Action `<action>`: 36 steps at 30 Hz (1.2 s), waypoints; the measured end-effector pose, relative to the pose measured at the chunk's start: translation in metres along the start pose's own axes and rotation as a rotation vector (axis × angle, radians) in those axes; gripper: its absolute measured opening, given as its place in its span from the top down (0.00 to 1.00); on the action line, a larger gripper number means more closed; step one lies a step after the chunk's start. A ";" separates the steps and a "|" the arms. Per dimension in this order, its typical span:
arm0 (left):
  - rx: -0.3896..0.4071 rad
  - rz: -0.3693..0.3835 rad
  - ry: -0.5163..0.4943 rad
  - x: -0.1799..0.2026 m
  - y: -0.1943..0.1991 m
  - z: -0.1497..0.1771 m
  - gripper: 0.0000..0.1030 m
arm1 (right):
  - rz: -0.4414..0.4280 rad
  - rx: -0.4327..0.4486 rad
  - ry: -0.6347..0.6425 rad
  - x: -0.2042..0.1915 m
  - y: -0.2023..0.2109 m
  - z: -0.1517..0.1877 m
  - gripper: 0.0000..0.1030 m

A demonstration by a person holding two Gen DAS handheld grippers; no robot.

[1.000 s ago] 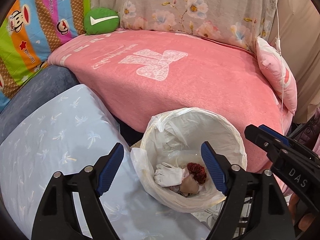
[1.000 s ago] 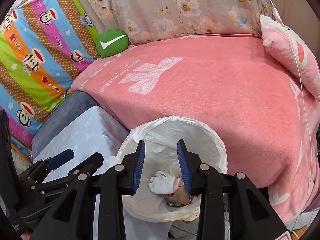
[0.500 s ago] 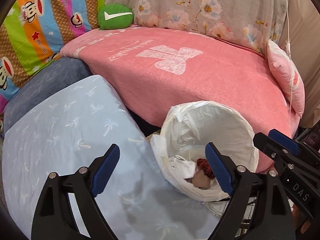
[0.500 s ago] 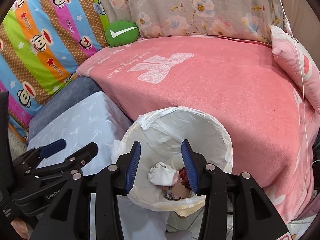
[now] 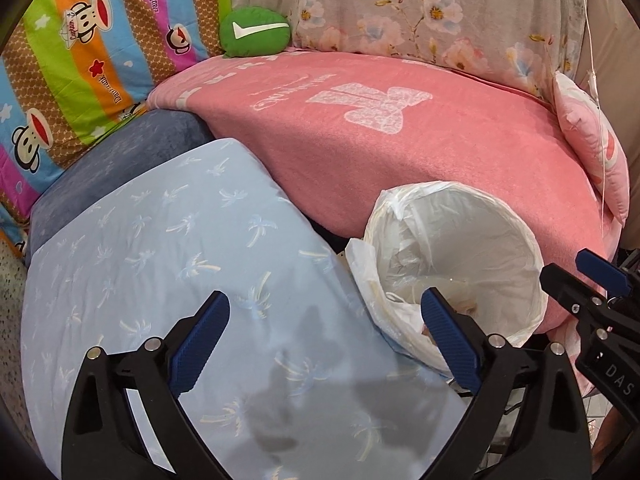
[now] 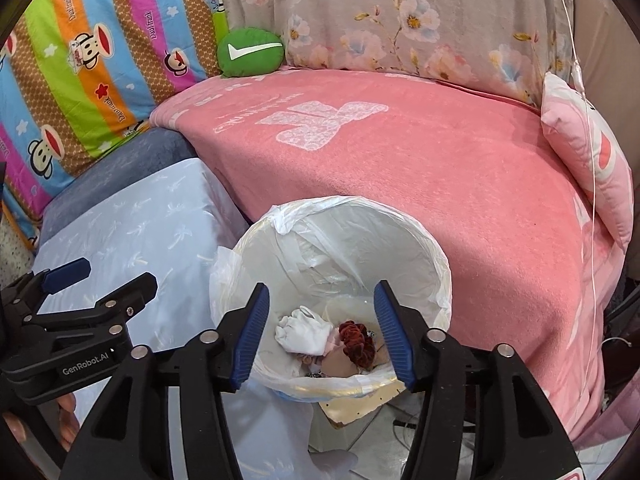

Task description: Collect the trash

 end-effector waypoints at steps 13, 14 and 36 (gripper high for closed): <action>-0.031 -0.022 -0.001 0.003 -0.005 0.008 0.08 | 0.026 0.002 0.035 -0.003 -0.003 0.007 0.20; -0.031 -0.023 -0.001 0.004 -0.005 0.008 0.08 | 0.025 0.001 0.033 -0.002 -0.003 0.007 0.18; -0.041 -0.073 0.023 0.014 -0.006 0.018 0.08 | 0.042 0.010 0.001 0.015 -0.003 0.019 0.06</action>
Point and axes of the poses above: each gripper's, at about its wrist camera, not at the fingertips, and y roughly against the way its jaws point, x to its right, z to its underside, the point moved 4 cm from there along -y, roughly the way its jaws point, and after that the axes turned 9 degrees about -x, right-handed, at the moved point
